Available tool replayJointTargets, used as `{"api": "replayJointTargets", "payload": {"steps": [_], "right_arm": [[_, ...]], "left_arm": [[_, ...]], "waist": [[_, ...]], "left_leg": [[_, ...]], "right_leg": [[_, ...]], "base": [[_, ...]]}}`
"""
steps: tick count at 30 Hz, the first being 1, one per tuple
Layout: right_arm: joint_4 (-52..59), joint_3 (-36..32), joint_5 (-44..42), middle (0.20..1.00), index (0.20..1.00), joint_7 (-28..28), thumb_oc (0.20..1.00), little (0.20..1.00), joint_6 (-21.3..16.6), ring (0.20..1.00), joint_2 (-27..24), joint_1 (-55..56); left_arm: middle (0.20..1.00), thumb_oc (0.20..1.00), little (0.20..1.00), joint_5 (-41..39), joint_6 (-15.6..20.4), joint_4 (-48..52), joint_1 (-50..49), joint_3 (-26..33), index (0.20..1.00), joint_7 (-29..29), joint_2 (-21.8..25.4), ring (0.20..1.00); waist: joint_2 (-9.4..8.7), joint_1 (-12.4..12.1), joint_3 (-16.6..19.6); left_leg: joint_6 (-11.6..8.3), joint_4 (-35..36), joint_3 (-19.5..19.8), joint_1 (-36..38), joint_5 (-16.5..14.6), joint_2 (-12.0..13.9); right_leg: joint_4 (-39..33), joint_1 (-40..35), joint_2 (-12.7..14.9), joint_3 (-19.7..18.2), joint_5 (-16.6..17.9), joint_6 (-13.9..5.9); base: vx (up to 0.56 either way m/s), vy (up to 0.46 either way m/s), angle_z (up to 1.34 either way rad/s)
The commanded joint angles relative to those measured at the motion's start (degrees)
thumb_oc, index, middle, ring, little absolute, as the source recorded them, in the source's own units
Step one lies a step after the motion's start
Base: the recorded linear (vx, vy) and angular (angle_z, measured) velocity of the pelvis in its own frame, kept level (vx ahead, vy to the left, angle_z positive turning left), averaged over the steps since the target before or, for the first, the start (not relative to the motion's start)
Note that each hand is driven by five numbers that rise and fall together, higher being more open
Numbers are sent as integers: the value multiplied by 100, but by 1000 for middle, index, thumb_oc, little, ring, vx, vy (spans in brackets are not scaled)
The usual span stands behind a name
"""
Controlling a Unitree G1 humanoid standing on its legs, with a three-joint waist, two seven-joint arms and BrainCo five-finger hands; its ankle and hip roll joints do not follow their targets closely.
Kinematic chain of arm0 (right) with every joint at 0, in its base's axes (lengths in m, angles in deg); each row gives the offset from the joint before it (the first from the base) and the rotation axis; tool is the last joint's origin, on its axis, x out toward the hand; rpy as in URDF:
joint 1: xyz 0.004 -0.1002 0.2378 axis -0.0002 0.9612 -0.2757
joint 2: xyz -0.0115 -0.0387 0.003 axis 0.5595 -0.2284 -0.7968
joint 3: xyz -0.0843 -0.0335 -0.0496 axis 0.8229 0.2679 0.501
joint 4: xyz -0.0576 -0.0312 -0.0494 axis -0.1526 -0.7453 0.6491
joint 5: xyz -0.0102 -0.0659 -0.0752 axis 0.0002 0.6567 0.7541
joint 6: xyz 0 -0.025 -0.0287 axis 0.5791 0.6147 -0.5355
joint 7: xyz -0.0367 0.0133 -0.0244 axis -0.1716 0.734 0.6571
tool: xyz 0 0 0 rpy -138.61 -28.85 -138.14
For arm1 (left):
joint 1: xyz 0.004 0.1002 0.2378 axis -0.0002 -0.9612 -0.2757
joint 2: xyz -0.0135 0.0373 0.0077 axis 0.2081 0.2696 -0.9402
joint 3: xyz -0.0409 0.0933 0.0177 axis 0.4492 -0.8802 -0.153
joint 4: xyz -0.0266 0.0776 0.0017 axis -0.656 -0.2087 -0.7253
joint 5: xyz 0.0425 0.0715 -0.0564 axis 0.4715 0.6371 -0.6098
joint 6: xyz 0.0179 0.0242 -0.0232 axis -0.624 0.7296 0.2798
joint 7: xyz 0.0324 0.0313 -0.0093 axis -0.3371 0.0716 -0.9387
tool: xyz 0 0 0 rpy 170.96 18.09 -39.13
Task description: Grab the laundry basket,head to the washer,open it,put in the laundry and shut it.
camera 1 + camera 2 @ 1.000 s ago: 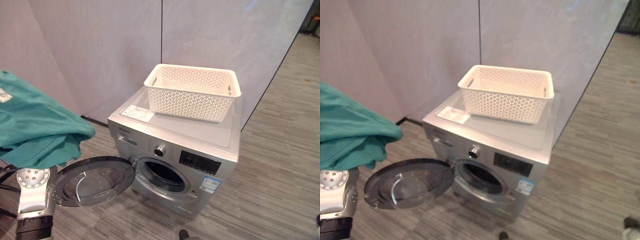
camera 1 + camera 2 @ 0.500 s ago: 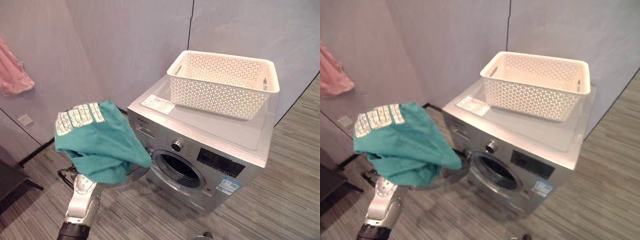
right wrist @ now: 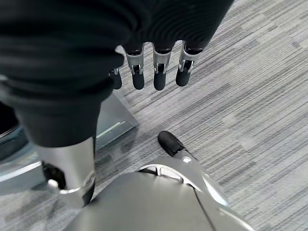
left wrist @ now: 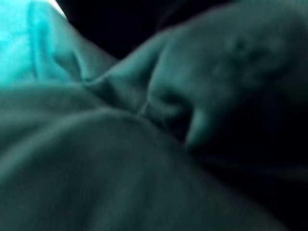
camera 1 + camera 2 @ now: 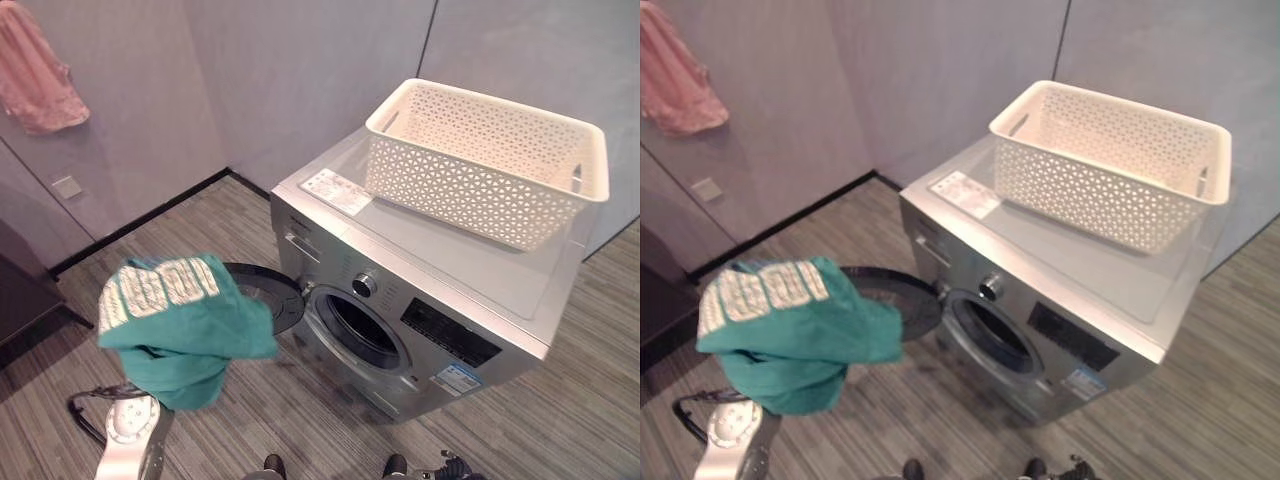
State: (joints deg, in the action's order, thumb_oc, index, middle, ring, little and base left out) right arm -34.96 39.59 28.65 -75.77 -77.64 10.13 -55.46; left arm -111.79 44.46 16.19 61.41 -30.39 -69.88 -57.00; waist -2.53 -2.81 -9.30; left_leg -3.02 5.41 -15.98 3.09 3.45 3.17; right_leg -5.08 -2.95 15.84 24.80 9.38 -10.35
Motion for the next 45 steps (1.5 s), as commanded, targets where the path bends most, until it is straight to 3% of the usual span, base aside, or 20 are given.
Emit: {"api": "replayJointTargets", "payload": {"steps": [1, 7, 10, 20, 31, 35, 38, 45], "right_arm": [[-406, -9, -16, 1000, 1000, 216, 1000, 1000, -49, 1000, 96, -241], [-497, -74, -164, 1000, 1000, 325, 1000, 1000, -41, 1000, -73, -383], [-163, 165, -298, 1000, 1000, 489, 1000, 1000, -86, 1000, -170, -757], [460, 608, -375, 1000, 1000, 878, 1000, 1000, -98, 1000, -138, -1444], [1494, 715, -494, 1000, 1000, 1524, 1000, 1000, -162, 1000, -216, -1781], [1676, 807, -467, 1000, 1000, 1626, 1000, 1000, -206, 1000, -177, -1804], [1801, 976, -450, 1000, 1000, 1706, 1000, 1000, -261, 1000, -113, -1847], [2109, 1096, -383, 1000, 1000, 1754, 1000, 1000, -377, 1000, -164, -1911]], "left_arm": [[200, 200, 200, -483, 183, 409, -19, -152, 200, -441, -77, 200], [200, 200, 200, -482, 73, 52, 73, -781, 200, -694, 165, 200], [200, 200, 200, -414, 95, -357, 671, -1453, 200, -650, 310, 200], [200, 200, 200, -428, 156, -1559, 1903, -2075, 200, -189, -259, 200], [200, 200, 200, -1208, 291, -3567, 4347, -1729, 200, 806, -1240, 200], [200, 200, 200, -1292, 258, -4360, 5143, -1691, 200, 964, -1354, 200], [200, 200, 200, -1783, 321, -4798, 5986, -1447, 200, 1144, -1552, 200], [200, 200, 200, -1808, 457, -4977, 7008, -1284, 200, 1389, -1491, 200]], "waist": [[169, -39, -371], [281, -100, -721], [384, 24, -1160], [335, 279, -1724], [-9, 805, -1921], [-112, 1029, -1869], [-189, 1243, -1813], [-312, 1539, -1743]], "left_leg": [[154, -58, 462, -214, -679, 82], [112, -110, 578, -565, -539, 119], [68, -313, 518, -1124, -446, 178], [18, -1064, 294, -2324, -488, 275], [-102, -1410, 142, -3594, -445, 482], [-138, -1427, 140, -3906, -429, 541], [-176, -1458, 157, -4199, -406, 619], [-222, -1480, 152, -4480, -400, 734]], "right_leg": [[228, -64, 132, 371, -766, -61], [323, 189, 121, 405, -825, -24], [521, 836, 132, 180, -825, 50], [1057, 2126, 250, -160, -788, 166], [1468, 3570, 193, -442, -746, 235], [1542, 3944, 154, -531, -732, 238], [1648, 4301, 78, -599, -743, 237], [1714, 4691, -35, -678, -741, 232]], "base": [[-52, -55, 42], [-88, -35, 18], [-260, -11, 3], [-137, -17, -16], [-74, -54, -9], [-22, -58, -12], [0, -79, -11], [16, -62, -3]]}}
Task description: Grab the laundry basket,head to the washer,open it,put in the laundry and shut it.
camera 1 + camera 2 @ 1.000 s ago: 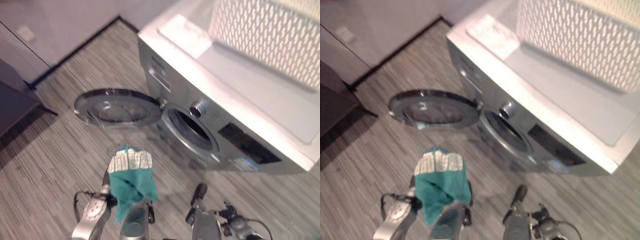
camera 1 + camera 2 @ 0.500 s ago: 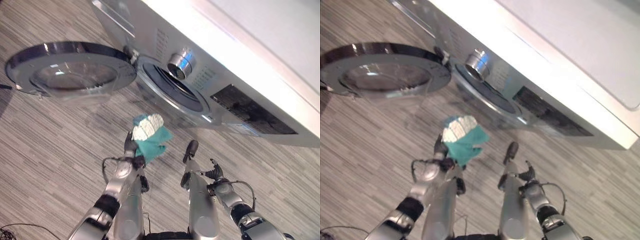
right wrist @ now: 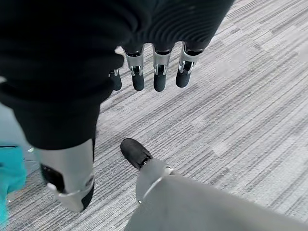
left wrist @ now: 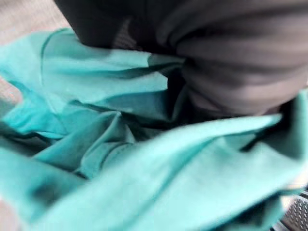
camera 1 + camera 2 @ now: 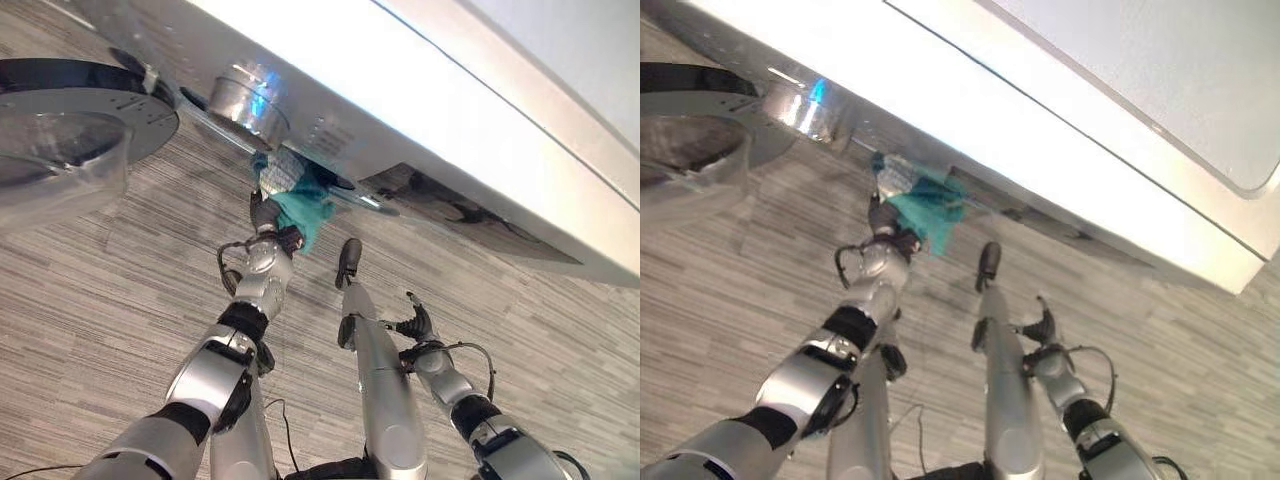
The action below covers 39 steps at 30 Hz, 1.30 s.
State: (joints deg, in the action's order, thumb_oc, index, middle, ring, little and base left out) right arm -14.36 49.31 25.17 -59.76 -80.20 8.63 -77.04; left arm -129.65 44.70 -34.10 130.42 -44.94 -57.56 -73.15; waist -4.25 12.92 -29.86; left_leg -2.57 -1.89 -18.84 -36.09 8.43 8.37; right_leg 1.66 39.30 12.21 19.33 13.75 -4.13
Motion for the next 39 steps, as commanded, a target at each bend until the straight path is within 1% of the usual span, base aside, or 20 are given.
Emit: {"api": "replayJointTargets", "payload": {"steps": [1, 3, 7, 8, 12, 16, 17, 18, 19, 21, 23, 24, 25, 26, 29, 30, 33, 36, 38, 39], "right_arm": [[52, 128, -35, 1000, 1000, 153, 1000, 1000, -118, 1000, -16, 233], [138, 118, -10, 1000, 1000, 170, 1000, 1000, -169, 1000, -20, 239], [231, 87, -4, 1000, 1000, 175, 1000, 1000, -213, 1000, -35, 315], [258, 65, -16, 1000, 1000, 163, 1000, 1000, -250, 1000, -24, 419], [293, 87, -43, 1000, 1000, 100, 1000, 1000, -293, 1000, -43, 524], [455, 117, -24, 1000, 1000, -21, 1000, 1000, -293, 1000, -219, 664], [504, 88, -47, 1000, 1000, -37, 1000, 1000, -283, 1000, -314, 647], [520, 70, -52, 1000, 1000, -45, 1000, 1000, -275, 1000, -338, 626], [606, 24, -70, 1000, 1000, -68, 1000, 1000, -243, 1000, -481, 588], [758, -43, -103, 1000, 1000, -169, 1000, 1000, -188, 1000, -733, 466], [955, -128, -113, 1000, 1000, -249, 1000, 1000, -141, 1000, -942, 483], [980, -147, -115, 1000, 1000, -258, 1000, 1000, -129, 1000, -944, 483], [1047, -200, -125, 1000, 1000, -252, 1000, 1000, -126, 1000, -1056, 518], [1257, -384, -163, 1000, 1000, -235, 1000, 1000, -109, 1000, -1174, 663], [1642, -561, -109, 1000, 1000, -155, 1000, 1000, -138, 1000, -1282, 1017], [1710, -600, -92, 1000, 1000, -151, 1000, 1000, -130, 1000, -1297, 1093], [1750, -595, -32, 1000, 1000, -200, 1000, 1000, -165, 1000, -1324, 1248], [1757, -587, -7, 1000, 1000, -235, 1000, 1000, -204, 1000, -1337, 1308], [1709, -577, -16, 1000, 1000, -282, 1000, 1000, -260, 1000, -1345, 1359], [1705, -571, -17, 1000, 1000, -282, 1000, 1000, -265, 1000, -1346, 1352]], "left_arm": [[200, 200, 200, -22, 432, 44, 129, 182, 200, 159, 131, 200], [200, 200, 200, -33, 527, 88, 566, 328, 200, 306, 298, 200], [200, 200, 200, -48, 662, 187, 957, 489, 200, 452, 532, 200], [200, 200, 200, -163, 850, 326, 1170, 690, 200, 600, 690, 200], [200, 200, 200, -425, 1100, 570, 1523, 952, 200, 744, 902, 200], [200, 200, 200, -646, 895, 253, 2229, 897, 200, 668, 1083, 200], [200, 200, 200, -862, 725, -44, 2498, 872, 200, 588, 1082, 200], [200, 200, 200, -939, 719, -156, 2600, 883, 200, 504, 1106, 200], [200, 200, 200, -1387, 467, -567, 3064, 837, 200, 351, 1164, 200], [200, 200, 200, -1545, -82, -1309, 3861, 450, 200, -98, 1412, 200], [200, 200, 200, -1503, -319, -1587, 4380, 57, 200, -412, 1589, 200], [200, 200, 200, -1511, -330, -1627, 4428, 45, 200, -434, 1592, 200], [200, 200, 200, -1413, -343, -1558, 4672, -224, 200, -499, 1594, 200], [200, 200, 200, -1547, -191, -1210, 5069, -648, 200, -618, 1404, 200], [200, 200, 200, -1195, 336, 277, 5240, -1044, 200, -349, 1011, 200], [200, 200, 200, -957, 397, 529, 5179, -1093, 200, -216, 884, 200], [200, 200, 200, -527, 326, 509, 5093, -1251, 200, -79, 800, 200], [200, 200, 200, -224, 227, 326, 5026, -1292, 200, 8, 964, 200], [200, 200, 200, -10, 36, -98, 4994, -1288, 200, 16, 1250, 200], [200, 200, 200, -11, 36, -114, 5006, -1286, 200, 8, 1255, 200]], "waist": [[-143, -31, 315], [-231, 89, 370], [-296, 193, 418], [-324, 257, 445], [-393, 357, 470], [-387, 524, 513], [-369, 577, 538], [-361, 565, 510], [-317, 654, 563], [-225, 746, 588], [-153, 772, 559], [-156, 764, 541], [-90, 780, 555], [7, 776, 536], [83, 802, 519], [85, 800, 533], [67, 845, 580], [66, 870, 614], [98, 862, 598], [102, 869, 605]], "left_leg": [[-267, -755, 432, -579, -899, 217], [-285, -773, 383, -633, -928, 277], [-297, -803, 314, -677, -965, 346], [-308, -806, 276, -674, -990, 379], [-326, -866, 191, -650, -1049, 449], [-343, -922, 103, -621, -1093, 508], [-346, -935, 78, -593, -1108, 524], [-347, -936, 64, -591, -1112, 526], [-355, -963, 29, -553, -1126, 545], [-359, -987, -28, -502, -1142, 567], [-350, -1016, -45, -474, -1145, 568], [-351, -1017, -42, -476, -1145, 569], [-341, -1020, -45, -458, -1144, 566], [-347, -1019, -27, -462, -1121, 550], [-338, -1008, -34, -474, -1125, 526], [-334, -1019, -28, -492, -1132, 525], [-335, -1062, -14, -579, -1153, 556], [-344, -1085, -12, -645, -1165, 584], [-348, -1152, 19, -774, -1163, 654], [-351, -1170, 24, -796, -1169, 660]], "right_leg": [[1042, 487, 326, -140, -1175, -390], [1028, 595, 250, -166, -1128, -426], [998, 690, 199, -179, -1068, -470], [976, 734, 168, -173, -1045, -491], [961, 812, 95, -238, -1009, -504], [982, 881, 46, -329, -1012, -489], [999, 890, 32, -362, -1016, -483], [1006, 900, 29, -376, -1019, -483], [1018, 902, 3, -432, -1019, -485], [1035, 901, -25, -493, -1026, -483], [1072, 903, -32, -512, -1034, -480], [1076, 904, -32, -510, -1038, -480], [1087, 899, -28, -507, -1046, -479], [1115, 900, -23, -500, -1080, -472], [1144, 929, -32, -509, -1115, -448], [1152, 954, -42, -522, -1115, -437], [1190, 1075, -99, -571, -1150, -387], [1232, 1162, -129, -601, -1176, -357], [1342, 1288, -170, -646, -1246, -307], [1358, 1307, -171, -645, -1256, -303]], "base": [[22, -37, -7], [29, -40, -10], [35, -41, -16], [39, -28, -17], [40, -26, -16], [27, -19, -14], [17, 15, -5], [23, 32, 1], [28, 21, 3], [42, 21, 2], [38, -5, -4], [34, -19, -12], [51, -42, -12], [69, -62, -6], [48, -53, 5], [19, -26, 13], [23, -51, 9], [19, -51, -1], [16, -58, -2], [5, -101, -3]]}}
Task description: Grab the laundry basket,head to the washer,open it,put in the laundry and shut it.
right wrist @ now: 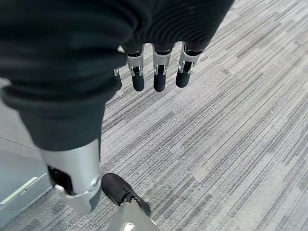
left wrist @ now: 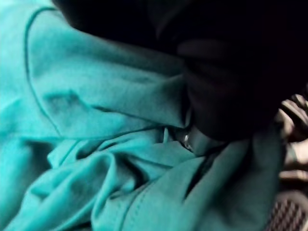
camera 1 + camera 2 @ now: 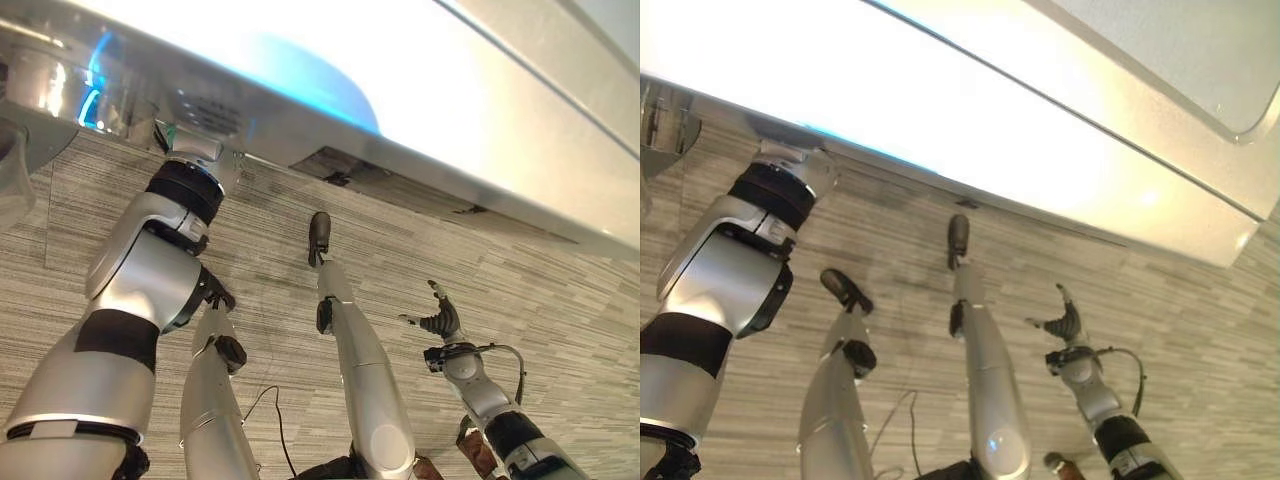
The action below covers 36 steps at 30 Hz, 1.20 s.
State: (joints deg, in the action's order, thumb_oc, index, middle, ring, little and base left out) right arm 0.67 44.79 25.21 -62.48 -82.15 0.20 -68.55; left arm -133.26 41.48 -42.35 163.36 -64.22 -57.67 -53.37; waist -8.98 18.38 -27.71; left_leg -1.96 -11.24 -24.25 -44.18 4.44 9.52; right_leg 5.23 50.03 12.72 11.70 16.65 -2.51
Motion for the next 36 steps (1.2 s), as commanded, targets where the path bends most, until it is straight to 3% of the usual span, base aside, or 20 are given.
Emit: {"api": "replayJointTargets", "payload": {"steps": [1, 6, 9, 11, 13, 14, 16, 17, 20, 22, 24, 25, 27, 28, 31, 33, 36], "right_arm": [[193, -102, -27, 1000, 1000, -35, 1000, 1000, -116, 1000, -541, 571], [351, -153, -57, 1000, 1000, -94, 1000, 1000, -229, 1000, -631, 709], [626, -261, -50, 1000, 1000, -162, 1000, 1000, -333, 1000, -800, 923], [792, -316, -155, 1000, 1000, -213, 1000, 1000, -354, 1000, -849, 1004], [997, -393, -196, 1000, 1000, -219, 1000, 1000, -383, 1000, -842, 1225], [1332, -487, -150, 1000, 1000, -220, 1000, 1000, -470, 1000, -977, 1601], [1445, -545, -142, 1000, 1000, -286, 1000, 1000, -449, 1000, -1109, 1892], [1454, -556, -143, 1000, 1000, -290, 1000, 1000, -449, 1000, -1105, 1914], [1183, -597, -252, 1000, 1000, -379, 1000, 1000, -418, 1000, -1188, 1966], [924, -598, -323, 1000, 1000, -420, 1000, 1000, -381, 1000, -1139, 1957], [548, -563, -423, 1000, 1000, -437, 1000, 1000, -381, 1000, -1116, 1797], [483, -556, -435, 1000, 1000, -489, 1000, 1000, -390, 1000, -1159, 1693], [473, -528, -391, 1000, 1000, -598, 1000, 1000, -394, 1000, -1169, 1524], [429, -489, -414, 1000, 1000, -627, 1000, 1000, -384, 1000, -1137, 1483], [372, -419, -456, 1000, 1000, -617, 1000, 1000, -497, 1000, -1017, 1451], [237, -349, -474, 1000, 1000, -556, 1000, 1000, -659, 1000, -888, 1438], [137, -166, -457, 1000, 1000, -419, 1000, 1000, -853, 1000, -683, 1365]], "left_arm": [[200, 200, 200, 517, 261, 523, 1743, 556, 200, 31, -485, 200], [200, 200, 200, 722, 47, -15, 1978, 360, 200, 38, -26, 200], [200, 200, 200, 935, -305, -772, 2368, 106, 200, -43, 568, 200], [200, 200, 200, 582, -281, -1001, 2532, 223, 200, -55, 888, 200], [200, 200, 200, 115, 174, -401, 2707, 334, 200, 121, 979, 200], [200, 200, 200, 271, 776, 909, 2810, 198, 200, 476, 1004, 200], [200, 200, 200, 441, 878, 1577, 2735, 120, 200, 613, 833, 200], [1000, 1000, 1000, 462, 866, 1604, 2715, 123, 1000, 638, 819, 1000], [1000, 1000, 1000, 238, 417, 1054, 2565, -224, 1000, -22, 606, 1000], [1000, 1000, 1000, 517, 165, 654, 2468, -402, 1000, -161, 628, 1000], [1000, 1000, 1000, 1563, -436, -92, 2467, -925, 1000, -616, 640, 1000], [1000, 1000, 1000, 2675, -798, -485, 2605, -1525, 1000, -983, 797, 1000], [1000, 1000, 1000, 4762, -1172, -841, 2625, -2588, 1000, -1157, 948, 1000], [1000, 1000, 1000, 5238, -1183, -795, 2691, -2817, 1000, -1208, 885, 1000], [1000, 1000, 1000, 6313, -1177, -2, 2557, -3091, 1000, -664, 980, 1000], [1000, 1000, 1000, 7311, -1212, 842, 2269, -3195, 1000, -115, 1281, 1000], [1000, 1000, 1000, 8095, -1386, 1829, 1125, -2583, 1000, 322, 1795, 1000]], "waist": [[595, 302, 357], [715, 271, 324], [855, 276, 291], [934, 328, 257], [1008, 380, 243], [1016, 437, 250], [1005, 438, 318], [1008, 424, 331], [1057, 352, 390], [1142, 297, 415], [1212, 259, 389], [1210, 262, 376], [1147, 238, 314], [1137, 234, 291], [1139, 156, 236], [1158, 40, 183], [1163, -99, 102]], "left_leg": [[-398, -427, 651, -165, -791, 614], [-371, -1072, 803, -759, -987, 784], [-377, -1546, 781, -1146, -1117, 927], [-424, -1647, 691, -1266, -1119, 1034], [-470, -1586, 593, -1261, -1060, 1072], [-512, -1502, 541, -1235, -985, 1131], [-532, -1416, 592, -1245, -922, 1164], [-536, -1411, 595, -1249, -916, 1170], [-517, -1356, 683, -1223, -848, 1143], [-499, -1307, 667, -1165, -808, 1133], [-511, -1243, 633, -1021, -782, 1129], [-515, -1240, 630, -995, -756, 1148], [-502, -1255, 652, -962, -732, 1221], [-503, -1228, 642, -937, -736, 1237], [-488, -1221, 673, -922, -754, 1227], [-494, -1184, 741, -903, -766, 1187], [-475, -1099, 838, -815, -741, 1103]], "right_leg": [[1162, 359, -253, 94, -1652, -401], [1732, 864, -221, 89, -1897, -298], [2141, 1224, -236, 47, -2064, -197], [2284, 1382, -269, 41, -2136, -167], [2305, 1435, -294, 50, -2161, -154], [2284, 1456, -386, 57, -2179, -139], [2255, 1467, -515, 66, -2171, -127], [2247, 1468, -523, 70, -2167, -122], [2252, 1430, -591, 64, -2156, -89], [2263, 1386, -570, 82, -2185, -63], [2239, 1239, -562, 137, -2218, -38], [2209, 1194, -571, 149, -2199, -29], [2189, 1145, -601, 168, -2142, -25], [2188, 1136, -600, 174, -2136, -32], [2225, 1130, -575, 169, -2140, -66], [2247, 1089, -539, 178, -2180, -89], [2239, 952, -472, 205, -2207, -108]], "base": [[5, -112, -2], [4, -114, -12], [17, -94, -3], [43, -91, -7], [60, -84, -4], [61, -61, 6], [32, -62, 8], [5, -60, 5], [-9, -93, 0], [-23, -73, 2], [-29, -22, 6], [0, 0, 0], [-32, -23, -5], [-29, -37, -6], [-8, -10, -2], [0, 0, 0], [-11, 17, 4]]}}
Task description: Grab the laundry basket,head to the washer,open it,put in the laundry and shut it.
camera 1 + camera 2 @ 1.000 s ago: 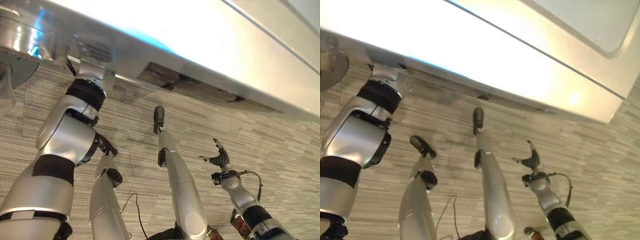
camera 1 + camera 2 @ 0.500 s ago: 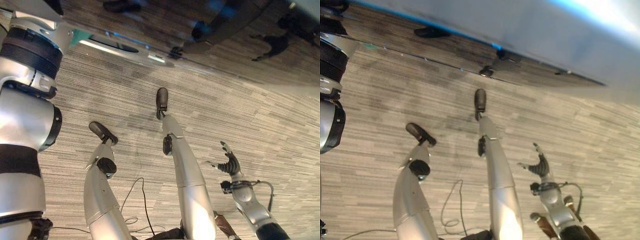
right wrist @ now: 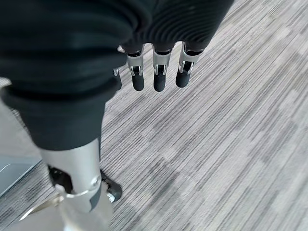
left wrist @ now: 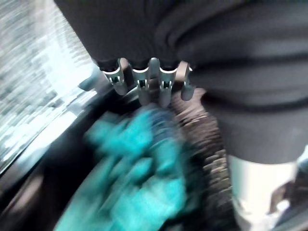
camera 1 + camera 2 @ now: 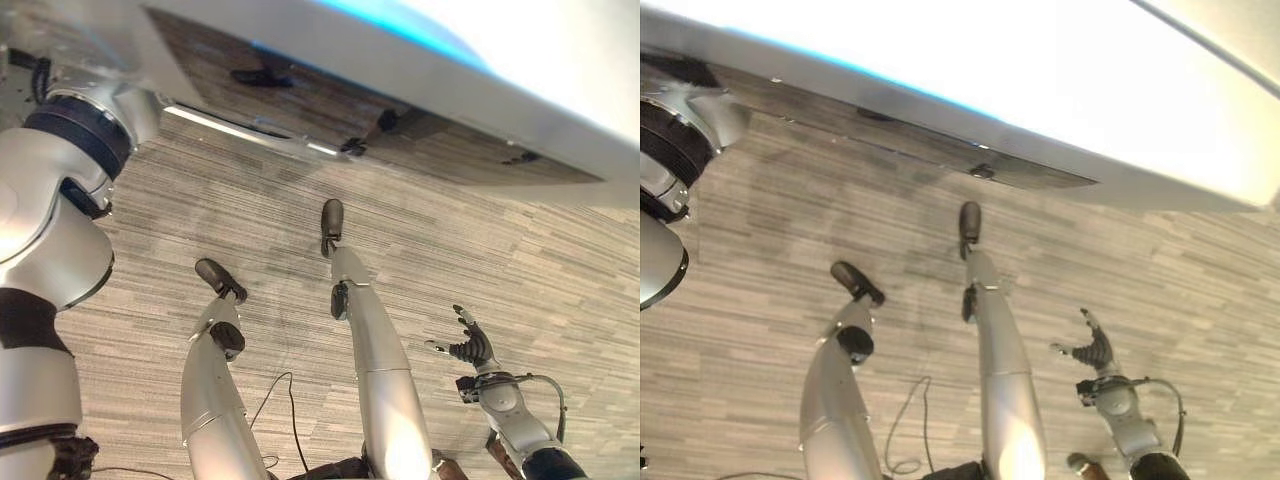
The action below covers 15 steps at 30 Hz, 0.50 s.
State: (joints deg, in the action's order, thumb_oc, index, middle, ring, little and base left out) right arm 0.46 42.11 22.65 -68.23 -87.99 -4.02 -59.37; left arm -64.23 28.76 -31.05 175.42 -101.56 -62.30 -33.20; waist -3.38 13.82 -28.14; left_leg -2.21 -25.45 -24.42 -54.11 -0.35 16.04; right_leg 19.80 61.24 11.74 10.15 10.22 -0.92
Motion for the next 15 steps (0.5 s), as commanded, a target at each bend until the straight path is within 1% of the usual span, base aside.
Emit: {"api": "replayJointTargets", "payload": {"steps": [1, 2, 3, 4, 5, 7, 8, 11, 13, 14, 15], "right_arm": [[114, 118, -167, 1000, 1000, 179, 1000, 1000, -271, 1000, -149, 449], [75, 107, -160, 1000, 1000, 213, 1000, 1000, -235, 1000, -18, 427], [75, 139, -93, 1000, 1000, 270, 1000, 1000, -202, 1000, 15, 483], [38, 57, 50, 1000, 1000, 277, 1000, 1000, -38, 1000, 234, 539], [40, 71, 48, 1000, 1000, 278, 1000, 1000, -37, 1000, 220, 542], [105, -47, 118, 1000, 1000, 316, 1000, 1000, 60, 1000, 309, 506], [144, -150, 114, 1000, 1000, 331, 1000, 1000, 141, 1000, 400, 421], [114, -154, 76, 1000, 1000, 368, 1000, 1000, 253, 1000, 457, 212], [70, -69, 141, 1000, 1000, 397, 1000, 1000, 315, 1000, 445, 68], [12, -29, 117, 1000, 1000, 404, 1000, 1000, 331, 1000, 435, -2], [-81, -4, 111, 1000, 1000, 421, 1000, 1000, 325, 1000, 426, -45]], "left_arm": [[1000, 1000, 1000, 1187, -154, 984, -553, 1467, 1000, 853, -94, 1000], [1000, 1000, 1000, 1035, -62, 1346, -1253, 2018, 1000, 860, 16, 1000], [1000, 1000, 1000, 897, 47, 1860, -2199, 2690, 1000, 897, 200, 1000], [1000, 1000, 1000, 385, 284, 2775, -4750, 4274, 1000, 956, -41, 1000], [1000, 1000, 1000, 390, 279, 2798, -4786, 4306, 1000, 947, -36, 1000], [1000, 1000, 1000, 8, 384, 3187, -6475, 5152, 1000, 949, -603, 1000], [1000, 1000, 1000, -249, 457, 3409, -7490, 5496, 1000, 913, -1002, 1000], [1000, 1000, 1000, -481, 548, 3579, -8523, 5527, 1000, 690, -1352, 1000], [1000, 1000, 1000, -538, 612, 3506, -8931, 5362, 1000, 465, -1375, 1000], [1000, 1000, 1000, -572, 682, 3426, -9169, 5185, 1000, 339, -1314, 1000], [1000, 1000, 1000, -574, 716, 3361, -9229, 5092, 1000, 288, -1278, 1000]], "waist": [[591, 279, 110], [577, 196, 87], [599, 187, 79], [541, -31, 14], [548, -12, 21], [505, -173, -18], [468, -320, -56], [430, -473, -89], [419, -561, -117], [407, -657, -121], [414, -687, -123]], "left_leg": [[-449, 339, 880, 218, -270, 422], [-446, 404, 912, 292, -250, 370], [-435, 455, 912, 367, -213, 334], [-422, 595, 921, 581, -178, 217], [-422, 603, 923, 583, -172, 214], [-408, 739, 945, 716, -135, 107], [-375, 860, 990, 791, -99, 6], [-327, 1016, 1073, 854, -35, -137], [-300, 1112, 1139, 901, 10, -222], [-270, 1152, 1207, 923, 47, -308], [-265, 1187, 1243, 959, 59, -348]], "right_leg": [[778, -232, -348, 362, -1591, -277], [761, -304, -327, 367, -1607, -279], [721, -393, -290, 382, -1590, -275], [570, -649, -243, 401, -1564, -258], [564, -653, -241, 403, -1560, -258], [417, -828, -213, 438, -1505, -259], [322, -929, -192, 472, -1486, -249], [178, -1100, -113, 578, -1421, -271], [100, -1232, -65, 660, -1388, -292], [48, -1341, -19, 736, -1365, -294], [22, -1414, 8, 792, -1354, -310]], "base": [[-7, 42, 9], [-13, 53, 11], [-23, 119, 21], [-20, 100, 18], [-12, 104, 16], [-16, 64, 9], [-23, 81, 21], [-26, 83, 34], [-37, 106, 50], [-36, 143, 35], [-26, 159, 19]]}}
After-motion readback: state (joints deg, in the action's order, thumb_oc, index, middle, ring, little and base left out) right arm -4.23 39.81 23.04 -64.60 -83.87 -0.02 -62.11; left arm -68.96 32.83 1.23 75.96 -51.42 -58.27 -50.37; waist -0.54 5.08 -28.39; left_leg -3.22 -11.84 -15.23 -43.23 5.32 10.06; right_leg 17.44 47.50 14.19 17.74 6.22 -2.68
